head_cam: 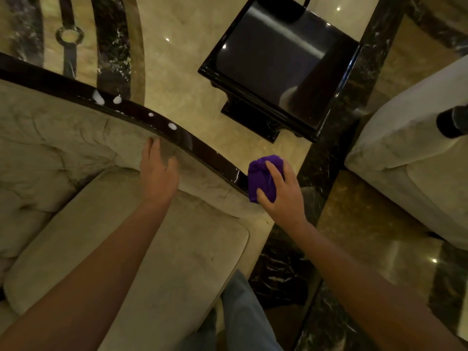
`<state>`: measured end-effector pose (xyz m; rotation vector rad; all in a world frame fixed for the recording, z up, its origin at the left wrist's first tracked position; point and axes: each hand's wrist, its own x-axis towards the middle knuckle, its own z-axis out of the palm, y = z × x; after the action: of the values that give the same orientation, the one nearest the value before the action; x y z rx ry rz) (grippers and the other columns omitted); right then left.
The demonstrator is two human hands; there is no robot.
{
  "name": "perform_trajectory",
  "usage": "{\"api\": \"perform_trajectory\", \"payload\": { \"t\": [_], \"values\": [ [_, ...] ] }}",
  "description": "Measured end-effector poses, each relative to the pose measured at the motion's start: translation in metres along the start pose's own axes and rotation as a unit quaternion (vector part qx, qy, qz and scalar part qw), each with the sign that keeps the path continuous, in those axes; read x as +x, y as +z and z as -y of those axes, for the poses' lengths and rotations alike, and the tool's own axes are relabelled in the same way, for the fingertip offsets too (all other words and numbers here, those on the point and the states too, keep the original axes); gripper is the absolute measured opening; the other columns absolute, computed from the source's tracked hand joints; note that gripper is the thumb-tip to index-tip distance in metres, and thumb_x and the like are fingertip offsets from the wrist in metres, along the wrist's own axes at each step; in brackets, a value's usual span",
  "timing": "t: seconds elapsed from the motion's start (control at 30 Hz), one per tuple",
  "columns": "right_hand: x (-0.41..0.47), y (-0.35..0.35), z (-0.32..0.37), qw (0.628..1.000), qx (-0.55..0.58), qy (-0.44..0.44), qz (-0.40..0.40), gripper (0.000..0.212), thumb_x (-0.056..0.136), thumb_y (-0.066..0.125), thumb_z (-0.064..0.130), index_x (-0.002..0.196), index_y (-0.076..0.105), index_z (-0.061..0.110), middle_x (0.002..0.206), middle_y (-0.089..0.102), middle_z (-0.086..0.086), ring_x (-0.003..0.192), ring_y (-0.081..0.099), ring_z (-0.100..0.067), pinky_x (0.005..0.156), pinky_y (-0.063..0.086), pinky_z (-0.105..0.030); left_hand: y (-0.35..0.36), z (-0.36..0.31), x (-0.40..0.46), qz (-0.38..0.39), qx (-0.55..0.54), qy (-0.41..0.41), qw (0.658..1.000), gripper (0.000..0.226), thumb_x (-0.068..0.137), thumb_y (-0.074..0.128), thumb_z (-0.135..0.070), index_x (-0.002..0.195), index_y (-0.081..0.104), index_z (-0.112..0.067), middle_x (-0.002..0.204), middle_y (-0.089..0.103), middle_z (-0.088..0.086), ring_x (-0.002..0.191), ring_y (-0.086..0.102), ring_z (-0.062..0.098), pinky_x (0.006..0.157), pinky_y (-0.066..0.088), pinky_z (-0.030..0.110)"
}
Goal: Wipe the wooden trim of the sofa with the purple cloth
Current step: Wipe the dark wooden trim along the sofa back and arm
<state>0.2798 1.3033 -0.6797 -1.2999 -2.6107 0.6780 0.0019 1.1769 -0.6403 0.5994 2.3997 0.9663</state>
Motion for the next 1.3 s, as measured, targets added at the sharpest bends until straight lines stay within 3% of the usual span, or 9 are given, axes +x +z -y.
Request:
{"api": "perform_trajectory", "payload": {
  "t": [0.2, 0.43, 0.63, 0.8, 0.87, 0.93, 1.0, 1.13, 1.3],
  "values": [
    [-0.007, 0.014, 0.016, 0.999, -0.005, 0.039, -0.023, 0.065, 0.100, 0.052, 0.045, 0.158, 0.032, 0.024, 0.171, 0.022, -0.011, 0.159, 0.017, -0.036, 0.126, 0.026, -0.060, -0.003, 0.012, 0.013, -0.013, 0.020, -0.002, 1.000, 0.061, 0.100, 0.046, -0.030, 0.158, 0.039, -0.011, 0.170, 0.027, 0.014, 0.156, 0.026, 0.033, 0.125, 0.018, 0.043],
    [-0.008, 0.030, 0.052, 0.989, 0.097, 0.088, -0.068, 0.056, 0.106, 0.044, 0.040, 0.158, 0.036, 0.021, 0.170, 0.028, -0.008, 0.161, 0.013, -0.028, 0.131, 0.012, -0.055, -0.008, 0.025, 0.023, -0.016, 0.050, 0.004, 0.999, 0.055, 0.103, 0.045, -0.025, 0.156, 0.043, -0.008, 0.171, 0.026, 0.010, 0.156, 0.029, 0.028, 0.124, 0.025, 0.041],
    [0.007, 0.053, 0.106, 0.976, 0.179, 0.105, -0.059, 0.061, 0.104, 0.046, 0.047, 0.160, 0.030, 0.029, 0.170, 0.022, -0.002, 0.160, 0.013, -0.024, 0.129, 0.020, -0.054, -0.018, 0.029, 0.026, 0.015, 0.086, 0.040, 0.995, 0.050, 0.107, 0.049, -0.020, 0.155, 0.044, -0.004, 0.170, 0.026, 0.016, 0.154, 0.031, 0.032, 0.123, 0.025, 0.041],
    [0.023, 0.058, 0.122, 0.974, 0.184, 0.111, -0.069, 0.069, 0.098, 0.052, 0.055, 0.159, 0.028, 0.032, 0.169, 0.026, 0.000, 0.158, 0.017, -0.023, 0.128, 0.019, -0.046, -0.041, 0.044, 0.037, 0.071, 0.115, 0.096, 0.986, 0.046, 0.104, 0.054, -0.012, 0.149, 0.053, -0.007, 0.169, 0.030, 0.014, 0.153, 0.033, 0.033, 0.122, 0.028, 0.043],
    [0.028, 0.058, 0.128, 0.979, 0.161, 0.098, -0.072, 0.072, 0.097, 0.054, 0.055, 0.159, 0.028, 0.030, 0.168, 0.027, -0.002, 0.158, 0.018, -0.025, 0.128, 0.022, -0.048, -0.049, 0.050, 0.040, 0.063, 0.111, 0.100, 0.987, 0.044, 0.103, 0.053, -0.011, 0.147, 0.056, -0.009, 0.167, 0.035, 0.011, 0.152, 0.036, 0.030, 0.120, 0.030, 0.041],
    [0.034, 0.058, 0.137, 0.985, 0.125, 0.079, -0.087, 0.073, 0.097, 0.058, 0.053, 0.159, 0.030, 0.027, 0.167, 0.029, -0.006, 0.158, 0.020, -0.027, 0.128, 0.024, -0.053, -0.052, 0.054, 0.042, 0.027, 0.118, 0.115, 0.986, 0.045, 0.099, 0.056, -0.006, 0.144, 0.057, -0.004, 0.164, 0.037, 0.019, 0.149, 0.039, 0.037, 0.121, 0.031, 0.047],
    [0.041, 0.057, 0.148, 0.988, 0.102, 0.067, -0.097, 0.073, 0.097, 0.061, 0.050, 0.159, 0.031, 0.026, 0.167, 0.031, -0.008, 0.158, 0.022, -0.030, 0.127, 0.024, -0.057, -0.053, 0.058, 0.044, 0.001, 0.130, 0.113, 0.985, 0.052, 0.099, 0.059, -0.010, 0.150, 0.050, -0.002, 0.166, 0.029, 0.025, 0.153, 0.030, 0.042, 0.123, 0.027, 0.056],
    [0.058, 0.055, 0.165, 0.991, 0.072, 0.053, -0.097, 0.073, 0.098, 0.062, 0.050, 0.159, 0.034, 0.024, 0.166, 0.035, -0.011, 0.156, 0.026, -0.034, 0.124, 0.027, -0.061, -0.050, 0.067, 0.055, 0.032, 0.193, 0.079, 0.978, 0.073, 0.104, 0.054, -0.042, 0.165, 0.022, -0.017, 0.174, 0.006, 0.017, 0.161, 0.008, 0.037, 0.128, 0.013, 0.057],
    [0.075, 0.050, 0.175, 0.994, 0.062, 0.015, -0.087, 0.068, 0.100, 0.058, 0.050, 0.159, 0.033, 0.030, 0.168, 0.031, -0.009, 0.157, 0.024, -0.035, 0.124, 0.028, -0.061, -0.041, 0.076, 0.058, 0.045, 0.198, 0.083, 0.976, 0.086, 0.100, 0.056, -0.053, 0.167, 0.011, -0.022, 0.175, -0.003, 0.015, 0.161, -0.001, 0.037, 0.127, 0.012, 0.059]
  ]
}}
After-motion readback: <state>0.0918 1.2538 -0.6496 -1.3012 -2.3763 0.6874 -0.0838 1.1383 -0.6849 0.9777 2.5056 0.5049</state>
